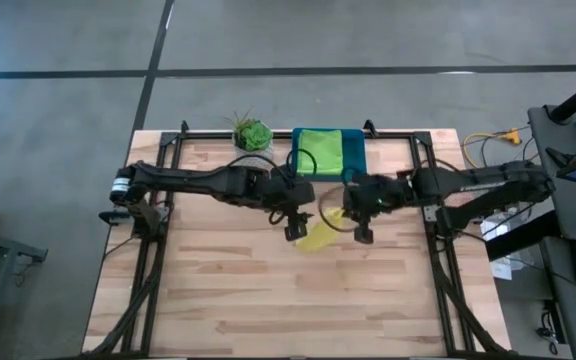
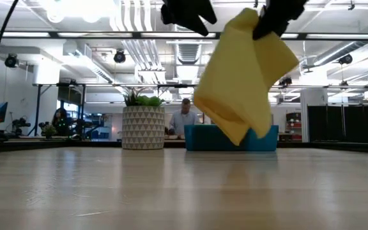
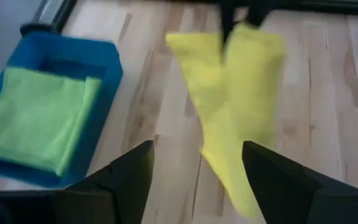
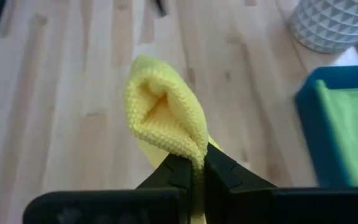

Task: Fold microfiber towels
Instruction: Fold the yellow microfiber towel on top of the green microfiber towel into the dark blue bin

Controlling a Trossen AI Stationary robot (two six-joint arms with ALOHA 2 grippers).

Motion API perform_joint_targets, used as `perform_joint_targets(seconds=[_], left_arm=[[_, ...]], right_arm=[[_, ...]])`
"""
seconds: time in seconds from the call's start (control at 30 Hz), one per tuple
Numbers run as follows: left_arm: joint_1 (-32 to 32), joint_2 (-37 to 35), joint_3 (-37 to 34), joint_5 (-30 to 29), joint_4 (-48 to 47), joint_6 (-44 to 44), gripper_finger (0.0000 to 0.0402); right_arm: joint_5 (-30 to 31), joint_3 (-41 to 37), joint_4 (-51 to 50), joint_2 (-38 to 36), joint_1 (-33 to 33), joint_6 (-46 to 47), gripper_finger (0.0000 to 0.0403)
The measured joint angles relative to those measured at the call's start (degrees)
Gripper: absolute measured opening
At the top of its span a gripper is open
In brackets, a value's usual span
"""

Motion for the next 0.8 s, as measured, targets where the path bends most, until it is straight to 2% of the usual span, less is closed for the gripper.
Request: perform_joint_targets(seconds=[0.27,0.4,0.57,0.67,0.8], left_arm=[[0.3,0.0,-0.1,0.0,2.3,2.3,0.0238],[0.8,0.0,-1.0,0.1,3.9,3.7,0.0238],[2.8,0.1,-4.1,6.0,5.1,3.1,0.0237],[3.5,0.1,-6.5,7.6,4.8,1.8,0.0226],[3.8,0.0,-9.4,8.7,4.5,2.2,0.0186]], right_arm=[[-0.5,11.4,-10.4,6.7,-3.5,-2.5,0.0009],[-0.4,15.0,-11.6,9.2,-3.6,-4.0,0.0009],[-0.3,17.9,-11.6,10.6,-3.5,-4.4,0.0009],[-0.2,19.0,-11.6,10.3,-3.6,-4.4,0.0009],[0.3,19.9,-11.6,9.0,-3.6,-4.3,0.0009]])
